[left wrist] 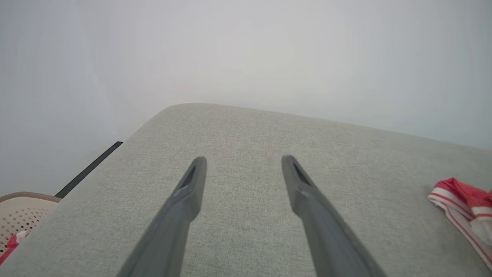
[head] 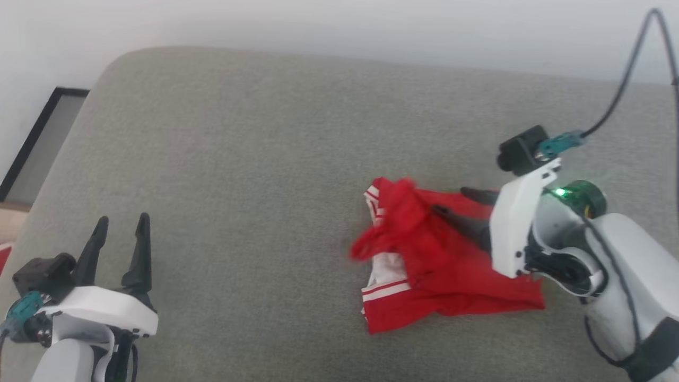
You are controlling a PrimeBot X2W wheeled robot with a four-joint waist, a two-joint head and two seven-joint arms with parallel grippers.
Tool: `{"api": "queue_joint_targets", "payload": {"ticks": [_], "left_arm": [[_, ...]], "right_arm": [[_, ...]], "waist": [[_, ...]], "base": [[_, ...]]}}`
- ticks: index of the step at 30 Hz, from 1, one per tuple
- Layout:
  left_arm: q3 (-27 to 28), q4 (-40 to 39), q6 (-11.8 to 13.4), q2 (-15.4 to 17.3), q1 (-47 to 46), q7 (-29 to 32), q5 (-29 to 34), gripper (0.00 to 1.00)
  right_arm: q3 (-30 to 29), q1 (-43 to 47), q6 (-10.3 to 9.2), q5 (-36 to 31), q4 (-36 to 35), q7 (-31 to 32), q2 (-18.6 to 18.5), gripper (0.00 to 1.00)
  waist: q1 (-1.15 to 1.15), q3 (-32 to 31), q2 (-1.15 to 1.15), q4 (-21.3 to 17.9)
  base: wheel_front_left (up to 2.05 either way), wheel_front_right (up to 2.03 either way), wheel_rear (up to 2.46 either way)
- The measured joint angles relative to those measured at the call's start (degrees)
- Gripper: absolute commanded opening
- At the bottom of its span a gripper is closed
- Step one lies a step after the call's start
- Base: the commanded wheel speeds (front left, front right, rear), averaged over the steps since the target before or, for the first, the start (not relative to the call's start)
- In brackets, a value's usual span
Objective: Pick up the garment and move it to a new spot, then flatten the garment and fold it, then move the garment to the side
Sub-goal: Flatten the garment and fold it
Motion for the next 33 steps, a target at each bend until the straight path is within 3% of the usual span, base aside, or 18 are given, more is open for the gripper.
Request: {"api": "queue_joint_targets", "payload": {"ticks": [13, 24, 33], "left_arm": [[2.2, -0.4, 0.0, 1.2, 3.3, 0.0, 0.7, 1.00], [4.6, -1.4, 0.0, 2.1, 6.9, 0.0, 2.3, 1.00], [5.3, -2.0, 0.0, 2.4, 9.7, 0.0, 2.9, 1.00]], "right_arm": [[-8.2, 6.8, 0.00, -0.1, -2.4, -9.2, -5.9, 1.00], [-16.9, 15.4, 0.00, -5.4, 0.0, -25.6, -7.8, 1.00], [-19.2, 20.6, 0.00, -9.9, 3.4, -37.4, -7.9, 1.00]], "waist": [[0.00, -3.6, 0.00, -6.1], [0.00, -6.3, 0.00, -10.4], [0.00, -8.1, 0.00, -12.4]], "base": [[0.00, 0.00, 0.00], [0.00, 0.00, 0.00], [0.00, 0.00, 0.00]]}}
